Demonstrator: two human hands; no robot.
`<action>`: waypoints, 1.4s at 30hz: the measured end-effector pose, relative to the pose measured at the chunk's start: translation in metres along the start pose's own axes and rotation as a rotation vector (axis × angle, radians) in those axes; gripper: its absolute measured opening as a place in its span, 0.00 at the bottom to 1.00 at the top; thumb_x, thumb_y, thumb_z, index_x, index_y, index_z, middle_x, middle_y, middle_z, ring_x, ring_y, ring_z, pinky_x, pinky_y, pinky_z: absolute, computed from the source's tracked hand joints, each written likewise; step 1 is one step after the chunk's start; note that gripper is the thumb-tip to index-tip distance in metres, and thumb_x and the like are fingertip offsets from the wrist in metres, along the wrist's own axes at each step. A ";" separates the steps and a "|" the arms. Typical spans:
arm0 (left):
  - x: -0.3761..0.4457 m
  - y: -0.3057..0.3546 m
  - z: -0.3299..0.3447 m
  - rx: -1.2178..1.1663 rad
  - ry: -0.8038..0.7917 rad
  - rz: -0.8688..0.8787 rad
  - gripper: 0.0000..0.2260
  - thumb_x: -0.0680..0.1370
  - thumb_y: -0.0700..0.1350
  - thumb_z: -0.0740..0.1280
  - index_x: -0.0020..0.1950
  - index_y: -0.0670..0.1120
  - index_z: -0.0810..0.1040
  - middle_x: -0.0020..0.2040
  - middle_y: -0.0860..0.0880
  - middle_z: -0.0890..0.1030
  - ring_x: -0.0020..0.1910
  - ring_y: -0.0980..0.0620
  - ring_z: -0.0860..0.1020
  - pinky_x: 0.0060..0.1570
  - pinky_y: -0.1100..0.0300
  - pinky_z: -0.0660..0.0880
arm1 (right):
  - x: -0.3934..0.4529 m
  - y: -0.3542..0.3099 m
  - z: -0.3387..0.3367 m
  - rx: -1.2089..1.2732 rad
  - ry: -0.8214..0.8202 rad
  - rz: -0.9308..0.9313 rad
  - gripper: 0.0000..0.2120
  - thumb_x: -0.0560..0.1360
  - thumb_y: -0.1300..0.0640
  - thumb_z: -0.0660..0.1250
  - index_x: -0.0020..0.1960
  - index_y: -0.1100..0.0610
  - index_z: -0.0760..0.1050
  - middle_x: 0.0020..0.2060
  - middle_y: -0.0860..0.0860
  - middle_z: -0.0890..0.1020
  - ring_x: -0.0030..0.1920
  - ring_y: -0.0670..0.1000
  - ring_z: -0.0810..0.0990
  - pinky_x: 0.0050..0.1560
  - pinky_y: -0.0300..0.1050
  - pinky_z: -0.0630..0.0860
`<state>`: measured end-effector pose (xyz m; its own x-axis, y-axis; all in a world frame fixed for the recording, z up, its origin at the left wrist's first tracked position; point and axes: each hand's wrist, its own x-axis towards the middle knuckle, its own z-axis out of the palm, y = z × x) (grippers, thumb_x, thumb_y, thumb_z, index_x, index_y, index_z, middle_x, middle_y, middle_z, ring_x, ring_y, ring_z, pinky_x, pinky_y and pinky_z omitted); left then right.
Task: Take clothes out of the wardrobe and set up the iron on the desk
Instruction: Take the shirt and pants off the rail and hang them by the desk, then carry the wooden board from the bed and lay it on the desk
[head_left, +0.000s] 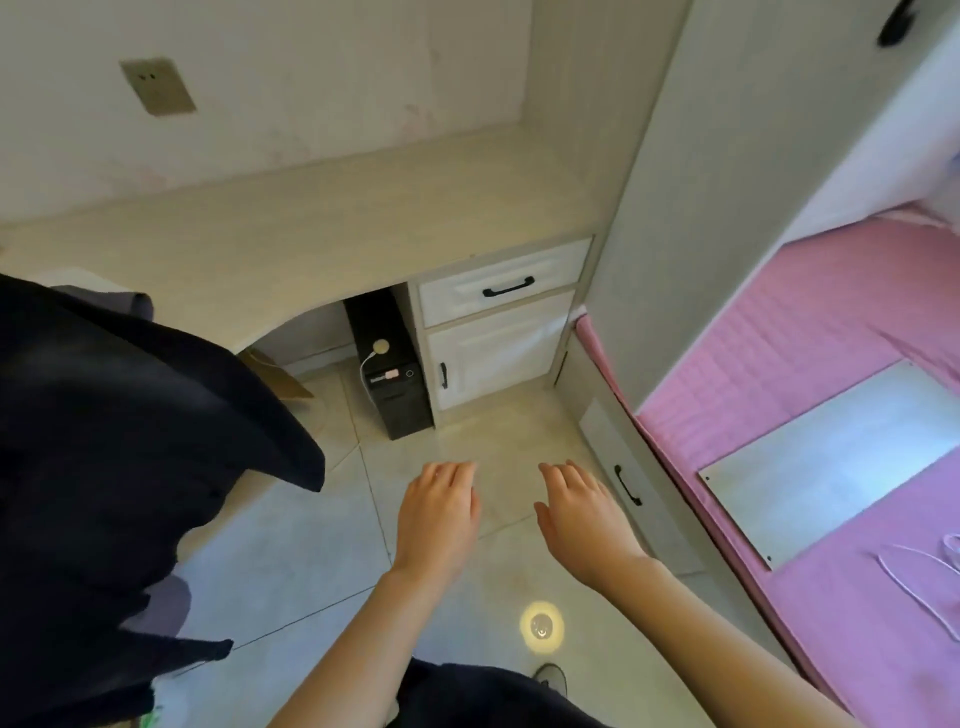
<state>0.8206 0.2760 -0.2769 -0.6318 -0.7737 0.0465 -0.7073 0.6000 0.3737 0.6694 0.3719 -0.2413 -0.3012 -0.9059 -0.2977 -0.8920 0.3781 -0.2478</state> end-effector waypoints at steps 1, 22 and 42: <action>-0.001 0.017 0.009 0.002 -0.009 0.023 0.14 0.75 0.42 0.68 0.61 0.45 0.78 0.53 0.50 0.82 0.53 0.48 0.77 0.49 0.55 0.76 | -0.010 0.016 -0.001 0.010 0.015 0.018 0.23 0.81 0.50 0.55 0.73 0.58 0.60 0.69 0.54 0.69 0.72 0.56 0.62 0.71 0.47 0.60; 0.067 0.246 0.112 -0.008 -0.171 0.437 0.13 0.77 0.43 0.65 0.61 0.45 0.79 0.55 0.51 0.82 0.57 0.49 0.76 0.54 0.55 0.76 | -0.102 0.241 -0.016 0.186 0.223 0.456 0.18 0.79 0.53 0.58 0.67 0.59 0.67 0.65 0.55 0.73 0.68 0.57 0.67 0.66 0.50 0.66; 0.248 0.420 0.230 0.048 -0.420 0.796 0.14 0.78 0.41 0.63 0.63 0.44 0.77 0.55 0.49 0.81 0.56 0.50 0.76 0.56 0.58 0.72 | -0.043 0.453 -0.034 0.297 0.223 0.795 0.18 0.79 0.54 0.57 0.67 0.60 0.67 0.60 0.55 0.75 0.63 0.58 0.70 0.62 0.50 0.70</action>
<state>0.2939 0.3826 -0.3213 -0.9975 0.0065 -0.0706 -0.0176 0.9418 0.3357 0.2666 0.5762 -0.3098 -0.8829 -0.3575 -0.3045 -0.2746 0.9191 -0.2826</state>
